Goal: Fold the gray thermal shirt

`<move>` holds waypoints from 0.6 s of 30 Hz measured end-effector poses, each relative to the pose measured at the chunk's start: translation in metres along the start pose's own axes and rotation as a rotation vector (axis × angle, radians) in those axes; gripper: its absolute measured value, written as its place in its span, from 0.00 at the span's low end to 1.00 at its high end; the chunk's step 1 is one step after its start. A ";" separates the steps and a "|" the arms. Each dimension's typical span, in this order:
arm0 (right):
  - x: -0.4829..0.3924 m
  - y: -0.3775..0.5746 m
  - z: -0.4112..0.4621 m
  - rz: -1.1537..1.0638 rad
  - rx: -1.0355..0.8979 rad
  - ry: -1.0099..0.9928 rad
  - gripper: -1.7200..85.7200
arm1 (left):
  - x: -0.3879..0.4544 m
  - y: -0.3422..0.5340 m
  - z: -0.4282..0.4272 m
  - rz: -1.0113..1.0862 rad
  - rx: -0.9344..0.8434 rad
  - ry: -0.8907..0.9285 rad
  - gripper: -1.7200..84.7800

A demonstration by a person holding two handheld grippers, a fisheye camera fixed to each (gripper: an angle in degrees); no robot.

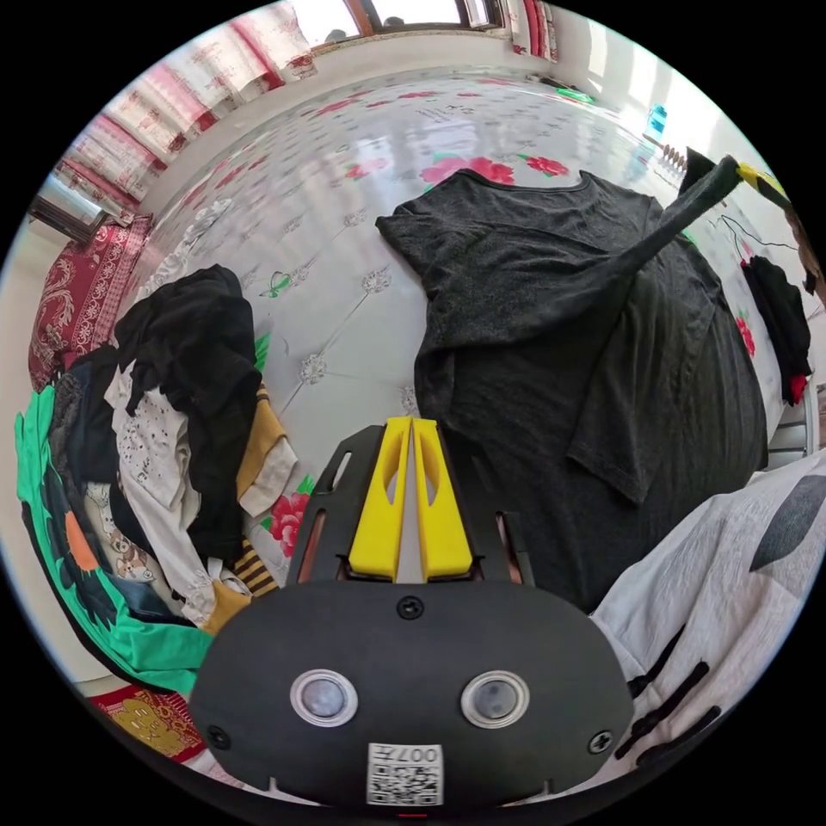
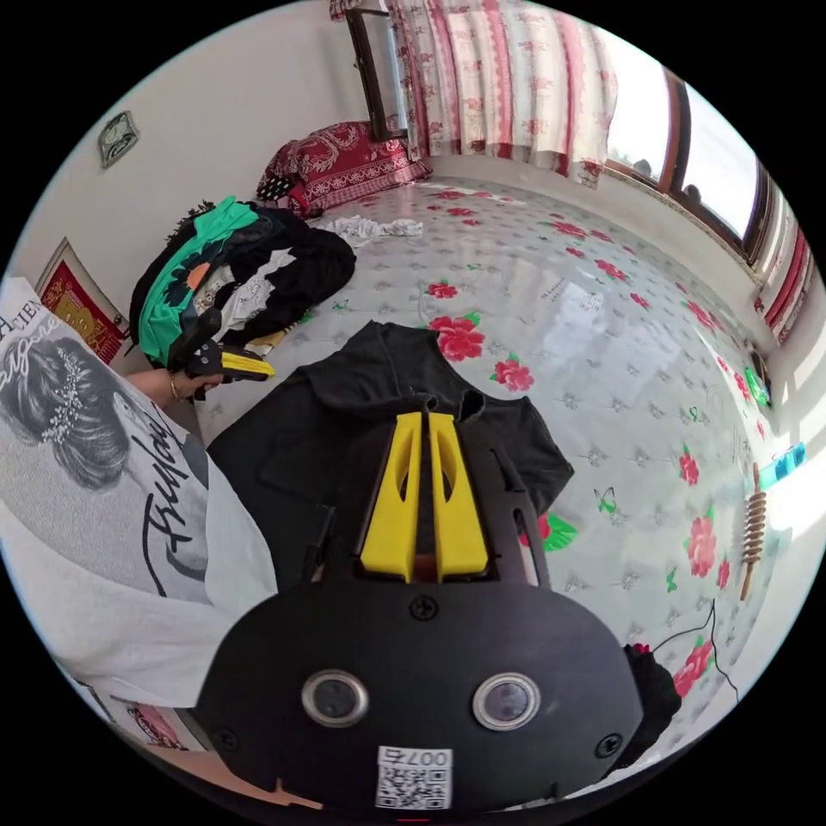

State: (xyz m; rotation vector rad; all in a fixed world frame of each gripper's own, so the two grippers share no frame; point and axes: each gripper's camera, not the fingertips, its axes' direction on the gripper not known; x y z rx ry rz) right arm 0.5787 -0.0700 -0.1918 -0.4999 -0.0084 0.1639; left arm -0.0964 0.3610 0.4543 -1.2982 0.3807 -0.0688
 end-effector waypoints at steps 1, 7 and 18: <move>-0.003 0.020 -0.002 0.023 -0.029 0.013 0.02 | 0.003 -0.001 -0.004 0.011 0.004 0.001 0.01; -0.009 0.122 0.061 0.253 -0.226 -0.096 0.02 | 0.024 -0.012 0.000 0.090 -0.025 0.035 0.01; -0.013 0.151 0.091 0.276 -0.324 -0.086 0.03 | 0.007 -0.026 0.017 0.103 -0.097 0.012 0.01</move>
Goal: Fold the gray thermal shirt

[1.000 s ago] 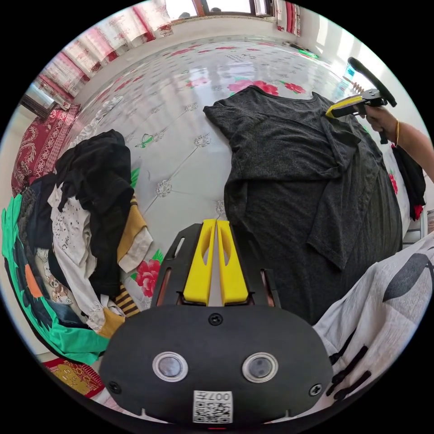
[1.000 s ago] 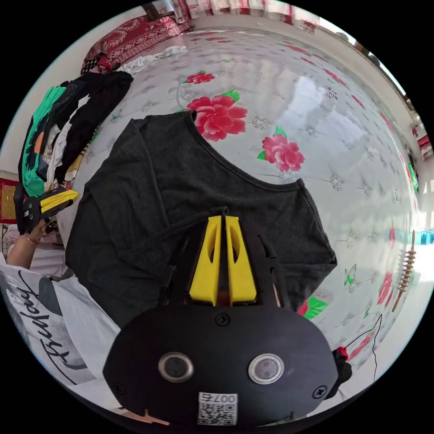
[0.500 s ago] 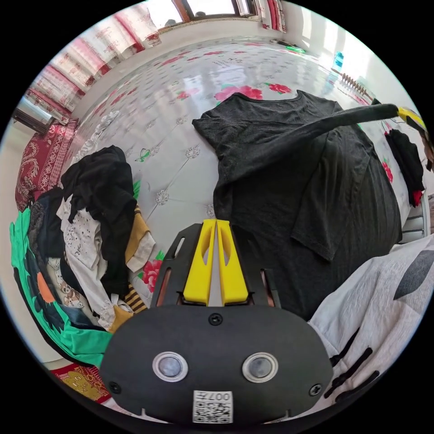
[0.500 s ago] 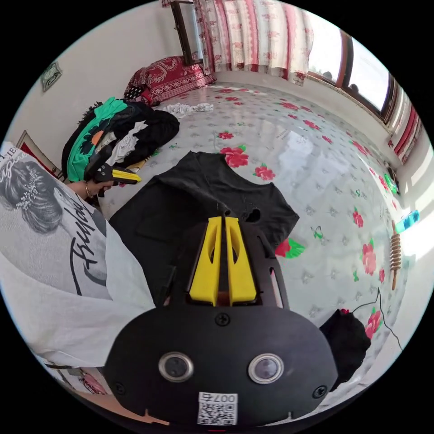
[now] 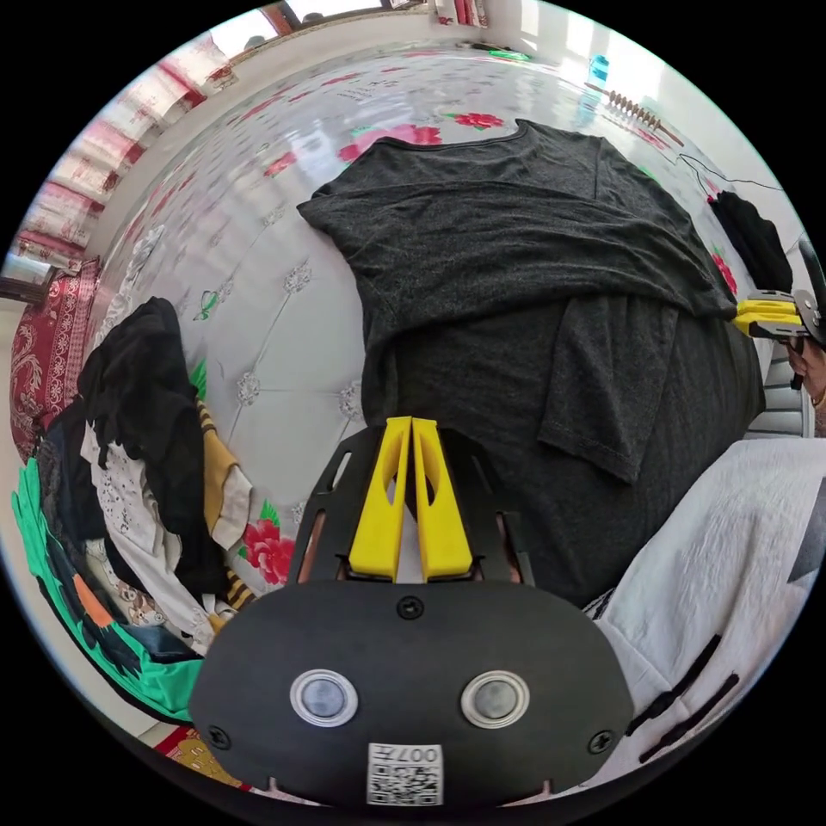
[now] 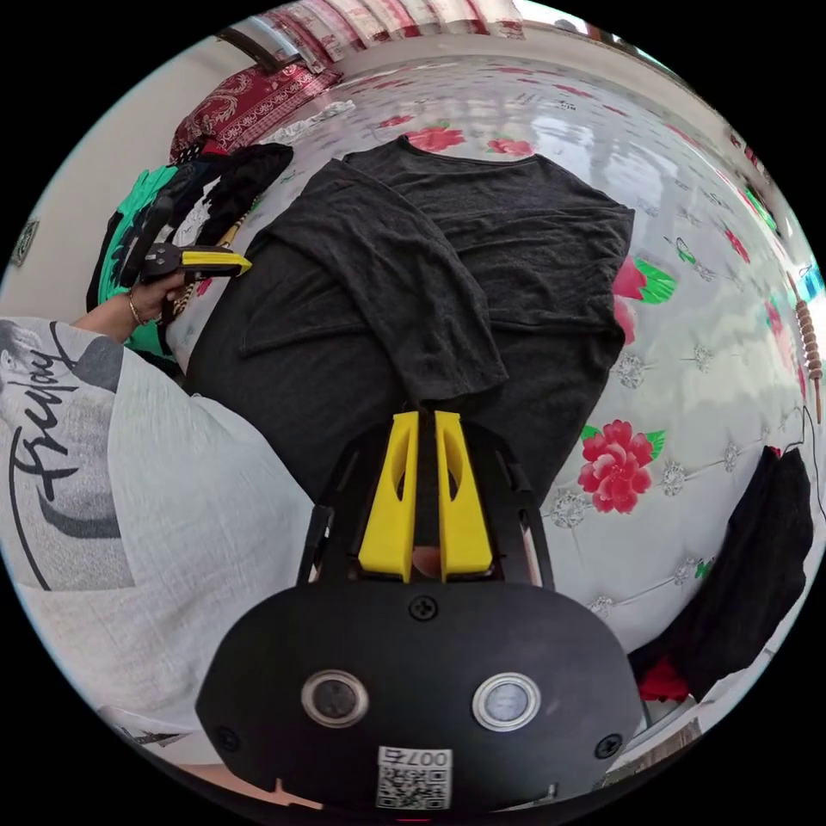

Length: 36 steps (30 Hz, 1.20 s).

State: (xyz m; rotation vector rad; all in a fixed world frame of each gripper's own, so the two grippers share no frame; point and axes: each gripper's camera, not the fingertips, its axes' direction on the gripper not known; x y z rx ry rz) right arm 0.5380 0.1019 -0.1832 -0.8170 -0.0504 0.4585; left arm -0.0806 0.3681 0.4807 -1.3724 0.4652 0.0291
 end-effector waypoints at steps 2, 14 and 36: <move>0.007 0.008 -0.010 0.017 0.008 0.009 0.04 | -0.008 0.005 -0.005 -0.015 0.008 -0.006 0.01; -0.027 -0.028 0.023 -0.111 -0.021 0.058 0.04 | -0.006 -0.044 -0.024 0.129 0.121 0.013 0.01; 0.046 -0.034 0.002 0.129 0.054 -0.072 0.08 | -0.133 -0.017 -0.044 -0.116 0.174 0.143 0.01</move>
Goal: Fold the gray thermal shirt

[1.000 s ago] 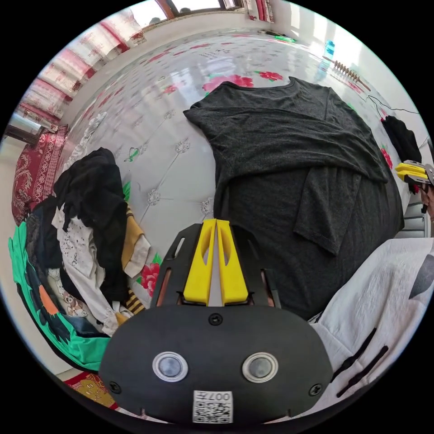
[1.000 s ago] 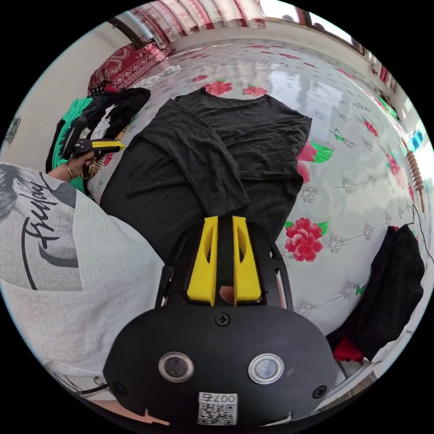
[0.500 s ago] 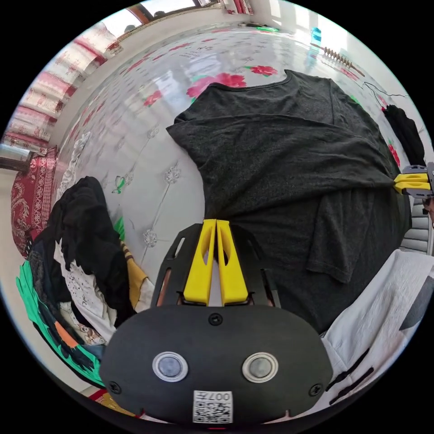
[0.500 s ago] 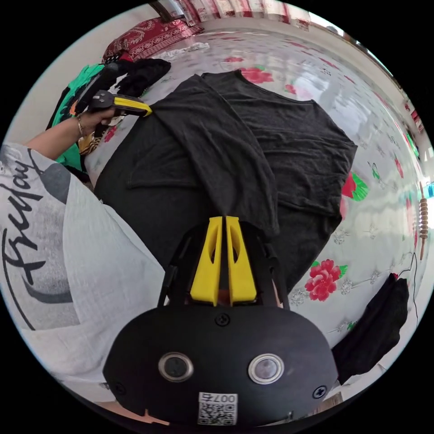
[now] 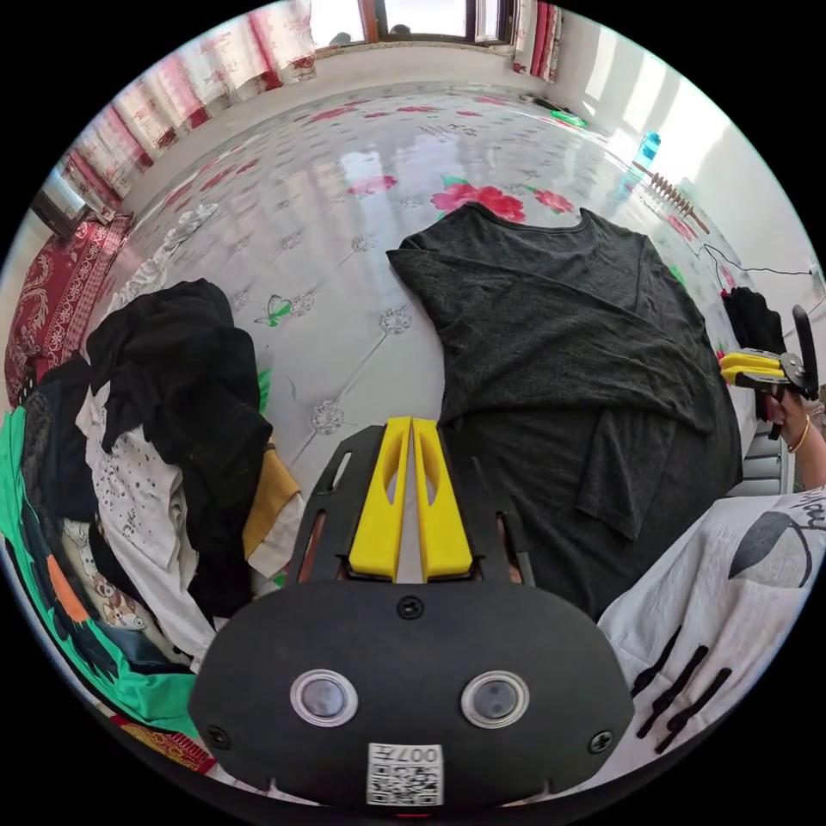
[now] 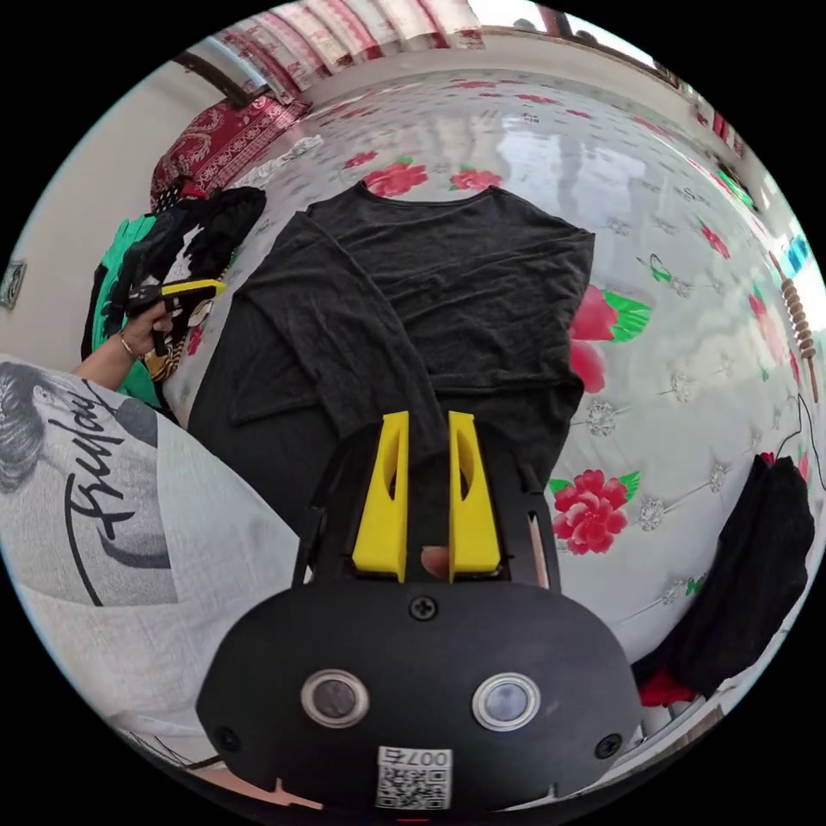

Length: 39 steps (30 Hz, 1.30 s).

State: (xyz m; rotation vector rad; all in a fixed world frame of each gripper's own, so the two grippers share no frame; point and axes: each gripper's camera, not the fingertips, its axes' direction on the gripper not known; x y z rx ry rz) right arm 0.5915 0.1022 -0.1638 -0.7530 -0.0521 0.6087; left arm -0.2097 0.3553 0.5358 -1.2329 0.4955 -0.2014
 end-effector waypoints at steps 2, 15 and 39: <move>-0.001 -0.013 0.002 -0.001 0.007 -0.037 0.08 | -0.005 -0.011 0.001 -0.007 0.005 0.008 0.01; -0.070 -0.242 0.018 -0.234 0.165 -0.051 0.08 | -0.097 -0.135 0.050 -0.202 0.031 0.301 0.13; 0.031 -0.203 -0.017 0.019 0.277 0.196 0.08 | -0.072 -0.075 0.025 -0.207 0.091 0.075 0.05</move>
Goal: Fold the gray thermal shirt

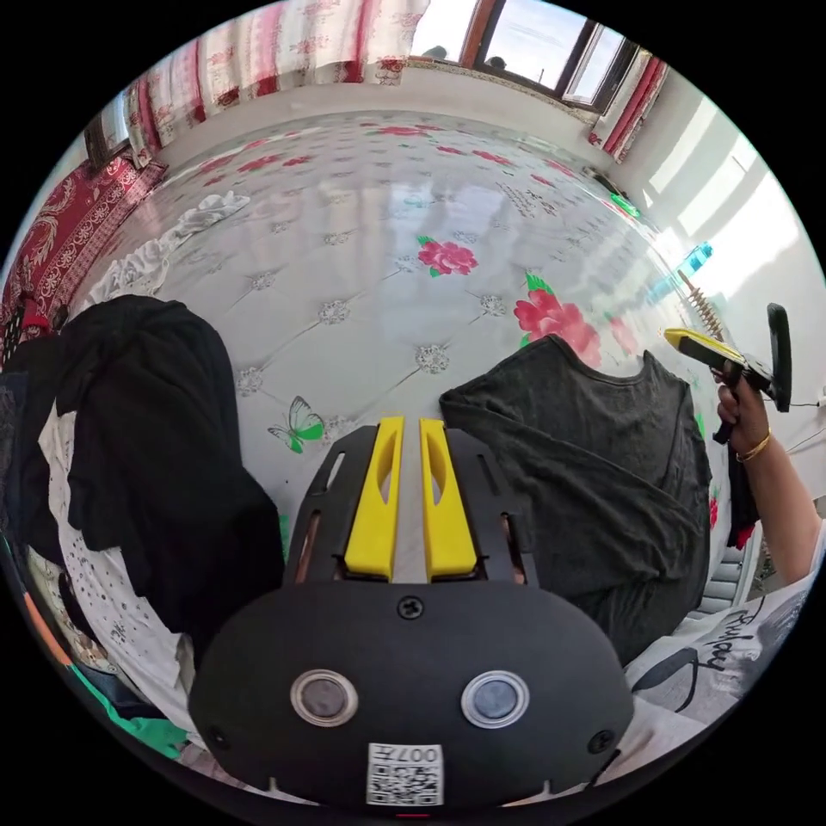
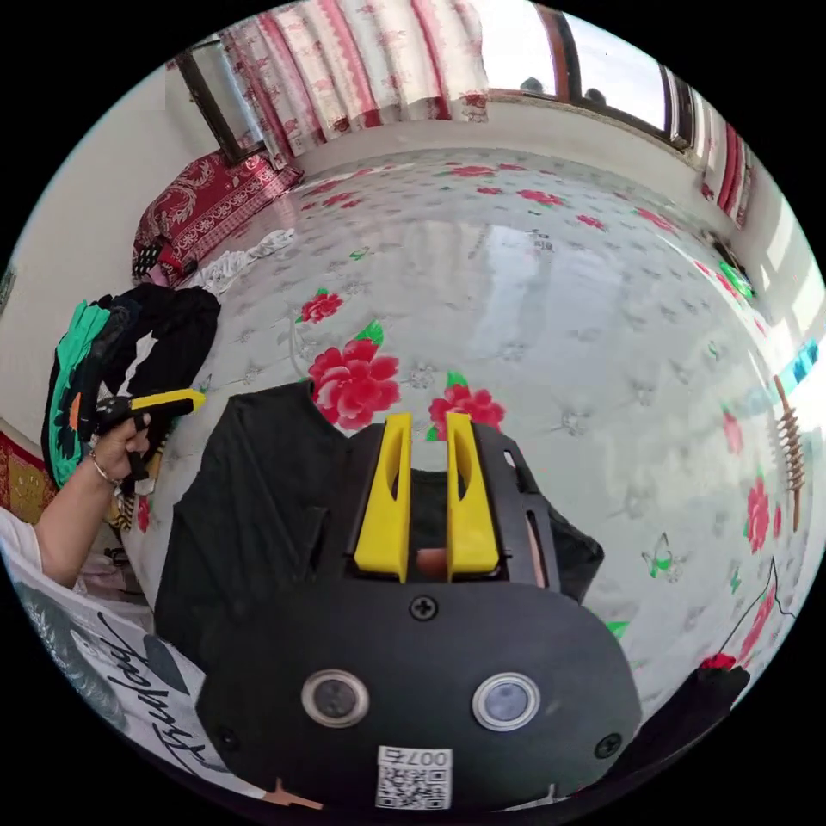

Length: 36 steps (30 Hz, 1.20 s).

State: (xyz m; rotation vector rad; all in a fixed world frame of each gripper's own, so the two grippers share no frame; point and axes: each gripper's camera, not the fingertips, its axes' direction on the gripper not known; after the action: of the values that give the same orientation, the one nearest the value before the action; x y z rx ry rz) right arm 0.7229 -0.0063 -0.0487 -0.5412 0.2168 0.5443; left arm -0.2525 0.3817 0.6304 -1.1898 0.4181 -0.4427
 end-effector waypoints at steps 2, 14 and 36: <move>0.049 0.032 -0.006 0.138 -0.080 0.051 0.08 | 0.017 0.017 0.002 0.028 -0.015 0.018 0.04; 0.057 0.113 -0.084 0.116 -0.026 -0.072 0.10 | 0.070 0.045 -0.008 0.078 -0.004 -0.068 0.01; 0.104 0.488 -0.149 0.313 -0.458 -0.244 0.12 | 0.114 0.401 0.007 -0.145 -0.358 0.043 0.12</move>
State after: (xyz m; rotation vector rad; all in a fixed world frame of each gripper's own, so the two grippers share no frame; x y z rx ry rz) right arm 0.5363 0.3094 -0.4182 -0.8851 -0.0624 0.9690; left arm -0.1098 0.4495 0.2442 -1.5662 0.4626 -0.5337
